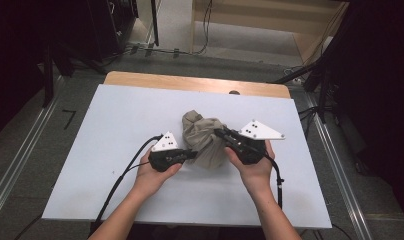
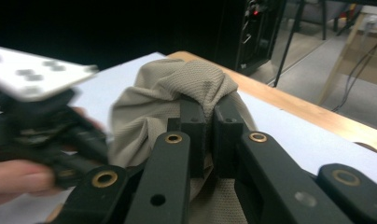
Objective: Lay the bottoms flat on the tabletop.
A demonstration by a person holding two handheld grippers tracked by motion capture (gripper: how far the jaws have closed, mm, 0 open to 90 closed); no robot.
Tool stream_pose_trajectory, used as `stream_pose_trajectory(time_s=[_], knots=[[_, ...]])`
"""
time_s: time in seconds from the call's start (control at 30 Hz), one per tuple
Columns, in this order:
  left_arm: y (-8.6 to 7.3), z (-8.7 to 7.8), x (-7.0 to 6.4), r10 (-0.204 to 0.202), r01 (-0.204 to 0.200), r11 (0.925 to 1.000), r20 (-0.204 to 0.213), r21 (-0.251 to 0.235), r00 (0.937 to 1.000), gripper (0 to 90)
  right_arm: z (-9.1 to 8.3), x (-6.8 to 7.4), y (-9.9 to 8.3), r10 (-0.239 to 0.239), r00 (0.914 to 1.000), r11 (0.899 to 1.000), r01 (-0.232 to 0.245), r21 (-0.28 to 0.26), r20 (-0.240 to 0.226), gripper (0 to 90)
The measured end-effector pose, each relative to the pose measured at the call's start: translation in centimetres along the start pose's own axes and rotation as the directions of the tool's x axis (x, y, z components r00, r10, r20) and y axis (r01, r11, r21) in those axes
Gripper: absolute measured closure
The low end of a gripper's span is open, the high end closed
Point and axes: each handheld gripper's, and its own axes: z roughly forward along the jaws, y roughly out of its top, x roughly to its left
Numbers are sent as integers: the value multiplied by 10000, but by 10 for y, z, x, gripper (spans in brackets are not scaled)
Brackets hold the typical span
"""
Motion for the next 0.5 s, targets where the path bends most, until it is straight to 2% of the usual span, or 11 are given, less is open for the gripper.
stream_pose_trajectory(time_s=[0.1,0.17,0.23,0.27,0.3,0.33,0.37,0.4,0.43,0.47,0.5], knots=[[6,-19,-14,322,-305,9990,533,-332,9981,886,-9,-8,1,177,9994,9995,-168,-276,298,840],[5,-31,-23,382,-327,9982,1147,-496,9927,886,-13,-12,1,252,9981,9991,-232,-368,555,836],[-1,-37,-33,589,-571,9982,1346,-176,9891,886,-15,-15,-2,242,9976,9996,-232,-161,645,826],[-5,-37,-37,575,-589,9983,1477,47,9874,885,-14,-16,-6,310,9974,9995,-314,48,650,793],[-5,-37,-37,575,-589,9983,1477,47,9874,885,-14,-16,-6,310,9974,9995,-314,48,650,793],[-11,-38,-40,636,-688,9973,1653,258,9842,885,-14,-20,-17,667,9974,9969,-678,402,282,678],[-23,-38,-45,678,-847,9934,1985,777,9777,885,-15,-22,-23,853,9964,9956,-853,384,19,605],[-28,-40,-47,813,-1033,9900,2103,962,9743,884,-18,-24,-28,962,9953,9949,-959,305,-60,515],[-33,-42,-48,873,-1143,9875,2269,1088,9700,881,-22,-25,-33,988,9950,9948,-991,254,137,457],[-37,-45,-47,816,-1088,9883,2332,1064,9690,870,-25,-27,-37,1034,9940,9942,-1044,261,345,424],[-40,-48,-45,574,-800,9928,2314,895,9712,818,-28,-29,-40,1104,9929,9935,-1115,240,452,404]])
